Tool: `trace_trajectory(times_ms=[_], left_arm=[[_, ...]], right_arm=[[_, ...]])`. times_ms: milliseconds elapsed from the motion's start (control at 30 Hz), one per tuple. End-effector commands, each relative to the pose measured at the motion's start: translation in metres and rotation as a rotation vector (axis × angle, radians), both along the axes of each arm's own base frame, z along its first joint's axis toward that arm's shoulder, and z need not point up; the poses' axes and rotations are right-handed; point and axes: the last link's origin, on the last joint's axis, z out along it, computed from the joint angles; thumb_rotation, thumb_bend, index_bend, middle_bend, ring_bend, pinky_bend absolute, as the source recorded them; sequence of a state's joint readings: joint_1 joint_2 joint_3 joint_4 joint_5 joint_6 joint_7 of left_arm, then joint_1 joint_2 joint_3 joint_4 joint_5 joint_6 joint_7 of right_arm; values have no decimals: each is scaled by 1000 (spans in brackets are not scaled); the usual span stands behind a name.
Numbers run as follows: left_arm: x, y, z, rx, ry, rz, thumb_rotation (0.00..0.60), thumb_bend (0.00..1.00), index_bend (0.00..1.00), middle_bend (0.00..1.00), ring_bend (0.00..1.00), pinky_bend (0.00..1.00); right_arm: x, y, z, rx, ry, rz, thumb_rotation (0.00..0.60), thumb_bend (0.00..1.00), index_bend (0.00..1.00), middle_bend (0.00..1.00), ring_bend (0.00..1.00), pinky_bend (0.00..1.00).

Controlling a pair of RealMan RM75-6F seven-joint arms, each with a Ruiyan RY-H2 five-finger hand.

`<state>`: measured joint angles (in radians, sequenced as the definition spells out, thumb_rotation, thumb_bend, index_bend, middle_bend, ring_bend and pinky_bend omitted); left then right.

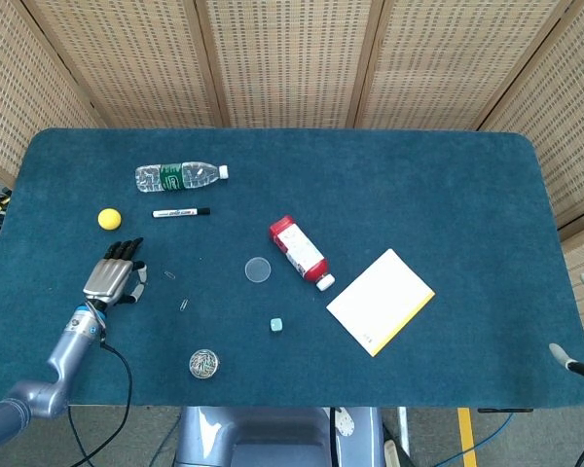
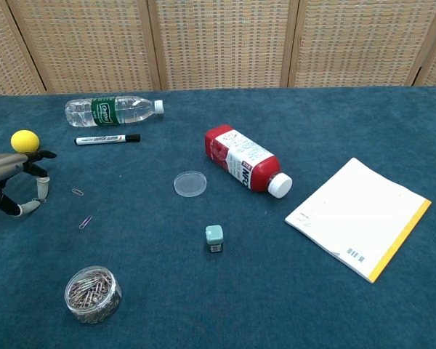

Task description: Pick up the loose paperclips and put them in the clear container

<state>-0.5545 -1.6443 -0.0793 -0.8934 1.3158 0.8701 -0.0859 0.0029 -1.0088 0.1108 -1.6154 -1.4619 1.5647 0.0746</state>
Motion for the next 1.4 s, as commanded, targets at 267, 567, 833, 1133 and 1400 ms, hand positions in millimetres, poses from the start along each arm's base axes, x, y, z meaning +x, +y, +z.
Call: trace_trajectory(times_ms=[267, 567, 833, 1133, 1400], left_arm=[[10, -2, 11, 13, -11, -51, 600, 413, 734, 0, 0, 0], [29, -13, 15, -4, -29, -143, 600, 413, 737, 0, 0, 0], [82, -74, 24, -111, -72, -455, 600, 413, 737, 0, 0, 0], [104, -128, 13, -265, -76, -582, 600, 413, 737, 0, 0, 0], [109, -137, 2, -293, -51, -598, 600, 413, 737, 0, 0, 0]], right_arm=[[0, 0, 0, 0, -2, 1, 600, 0, 0, 0, 0, 0], [0, 1, 1, -3, -3, 2, 600, 0, 0, 0, 0, 0], [1, 1, 1, -5, -3, 5, 600, 0, 0, 0, 0, 0], [1, 2, 2, -7, -6, 6, 600, 0, 0, 0, 0, 0], [0, 2, 4, -12, -11, 4, 600, 0, 0, 0, 0, 0]])
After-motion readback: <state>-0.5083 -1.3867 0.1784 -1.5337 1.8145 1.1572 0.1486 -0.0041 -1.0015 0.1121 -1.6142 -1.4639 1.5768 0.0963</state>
